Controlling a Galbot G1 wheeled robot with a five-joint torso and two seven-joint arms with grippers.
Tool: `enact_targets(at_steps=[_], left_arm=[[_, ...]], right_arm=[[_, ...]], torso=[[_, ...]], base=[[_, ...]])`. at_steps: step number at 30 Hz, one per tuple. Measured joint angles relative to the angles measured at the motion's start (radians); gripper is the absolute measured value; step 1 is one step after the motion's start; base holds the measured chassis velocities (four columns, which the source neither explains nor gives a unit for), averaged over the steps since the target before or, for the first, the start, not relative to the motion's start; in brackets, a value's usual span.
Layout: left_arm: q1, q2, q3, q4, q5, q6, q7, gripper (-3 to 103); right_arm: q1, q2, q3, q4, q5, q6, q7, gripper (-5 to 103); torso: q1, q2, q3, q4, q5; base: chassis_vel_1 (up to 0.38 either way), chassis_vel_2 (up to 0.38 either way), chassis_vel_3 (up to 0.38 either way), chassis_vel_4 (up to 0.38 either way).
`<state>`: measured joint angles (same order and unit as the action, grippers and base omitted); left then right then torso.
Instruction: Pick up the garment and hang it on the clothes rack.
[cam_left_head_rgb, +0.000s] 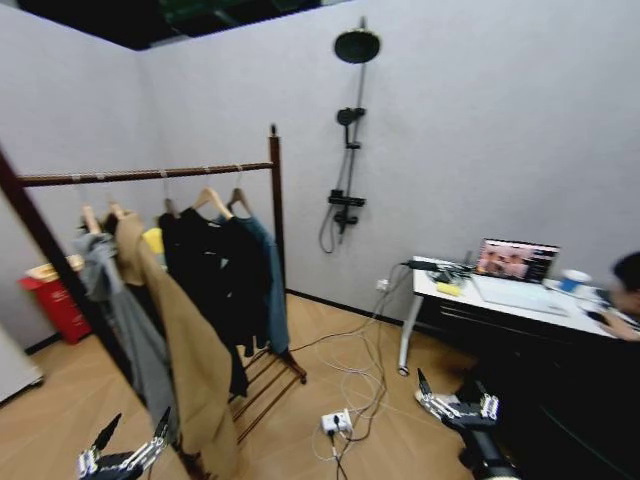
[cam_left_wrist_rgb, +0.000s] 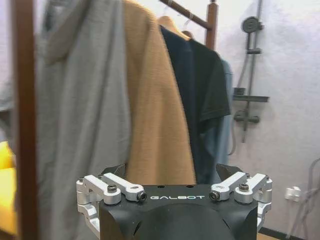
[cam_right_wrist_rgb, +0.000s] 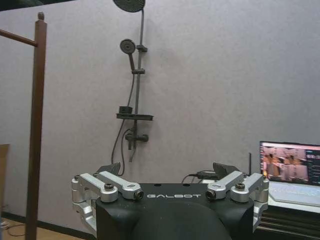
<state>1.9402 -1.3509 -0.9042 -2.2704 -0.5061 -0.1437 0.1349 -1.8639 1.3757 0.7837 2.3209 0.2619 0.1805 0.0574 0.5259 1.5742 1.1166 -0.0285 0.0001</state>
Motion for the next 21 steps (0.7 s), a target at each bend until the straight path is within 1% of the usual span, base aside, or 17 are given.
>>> enact_targets(at_steps=[21], left_arm=[[0.0, 0.0, 0.0, 0.0, 0.0, 0.0, 0.0, 100]], right_arm=[[0.0, 0.0, 0.0, 0.0, 0.0, 0.0, 0.0, 100]], torso=[[0.0, 0.0, 0.0, 0.0, -0.0001]], base=[[-0.123, -0.129, -0.121, -0.127]])
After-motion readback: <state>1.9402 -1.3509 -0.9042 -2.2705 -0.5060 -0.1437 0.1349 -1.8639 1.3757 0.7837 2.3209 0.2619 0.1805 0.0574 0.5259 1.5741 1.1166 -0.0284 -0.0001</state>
